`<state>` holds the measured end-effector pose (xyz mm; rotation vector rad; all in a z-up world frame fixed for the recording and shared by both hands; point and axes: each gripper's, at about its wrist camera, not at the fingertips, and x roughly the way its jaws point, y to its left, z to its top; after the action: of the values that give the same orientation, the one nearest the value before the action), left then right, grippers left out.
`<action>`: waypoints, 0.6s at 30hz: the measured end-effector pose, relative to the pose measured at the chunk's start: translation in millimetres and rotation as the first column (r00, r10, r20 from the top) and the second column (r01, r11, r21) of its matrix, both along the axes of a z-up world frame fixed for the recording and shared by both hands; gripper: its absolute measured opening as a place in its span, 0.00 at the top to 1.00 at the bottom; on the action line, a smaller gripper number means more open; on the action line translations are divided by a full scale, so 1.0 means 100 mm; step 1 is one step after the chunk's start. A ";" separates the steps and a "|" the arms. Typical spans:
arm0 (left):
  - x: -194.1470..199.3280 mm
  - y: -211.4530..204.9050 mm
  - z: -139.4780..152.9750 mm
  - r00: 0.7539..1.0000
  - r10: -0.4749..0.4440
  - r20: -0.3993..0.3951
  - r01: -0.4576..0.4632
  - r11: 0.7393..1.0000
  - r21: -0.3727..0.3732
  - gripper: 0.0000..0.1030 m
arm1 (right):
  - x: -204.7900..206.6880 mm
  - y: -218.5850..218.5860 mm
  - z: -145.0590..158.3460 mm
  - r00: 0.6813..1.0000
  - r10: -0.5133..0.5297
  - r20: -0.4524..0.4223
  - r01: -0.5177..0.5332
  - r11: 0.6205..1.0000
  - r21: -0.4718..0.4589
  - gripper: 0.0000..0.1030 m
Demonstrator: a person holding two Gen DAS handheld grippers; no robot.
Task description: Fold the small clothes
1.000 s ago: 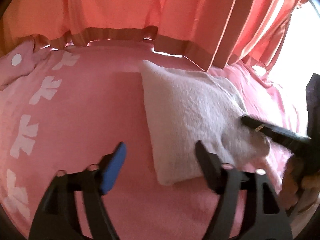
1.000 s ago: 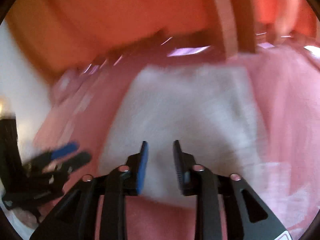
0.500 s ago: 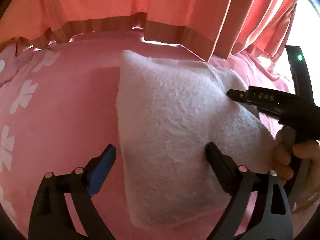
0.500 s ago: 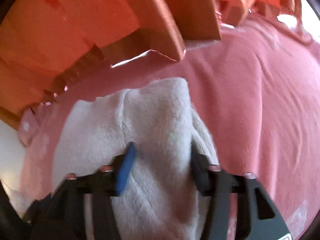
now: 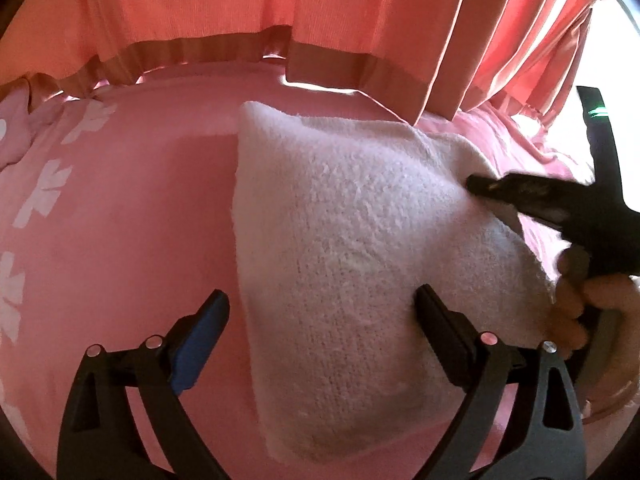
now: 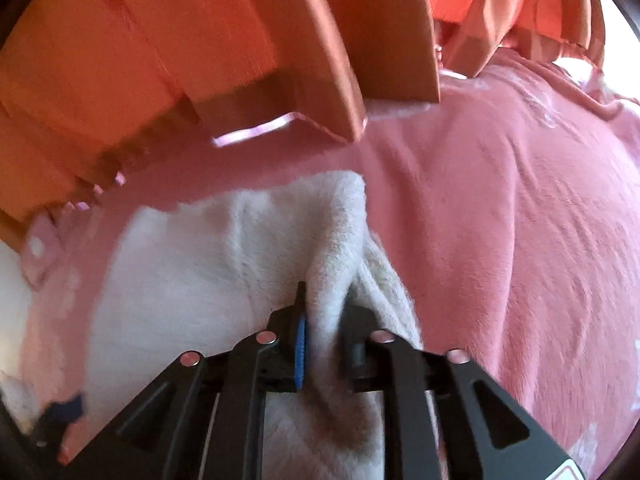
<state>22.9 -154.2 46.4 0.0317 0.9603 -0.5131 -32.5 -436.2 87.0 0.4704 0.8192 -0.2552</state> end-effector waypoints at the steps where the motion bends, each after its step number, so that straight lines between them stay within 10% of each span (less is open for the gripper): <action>1: 0.00 0.02 0.00 1.000 -0.001 -0.003 0.001 1.000 -0.007 0.12 | -0.11 -0.05 0.07 0.999 -0.014 0.034 0.013 1.000 0.018 0.78; 12: -0.10 0.43 0.11 1.000 -0.009 0.026 0.013 0.988 -0.153 0.11 | -0.40 -0.07 -0.06 0.999 0.007 -0.038 -0.001 0.991 0.134 0.46; 18: 0.18 0.94 0.22 0.987 0.161 -0.012 -0.160 0.968 -0.193 0.11 | -1.05 0.10 -0.17 0.997 0.001 -0.081 0.018 0.973 0.231 0.40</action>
<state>41.3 -60.0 68.1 -0.2188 0.8975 -0.4545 -137.4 -426.3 70.0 0.6868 0.9312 -0.1877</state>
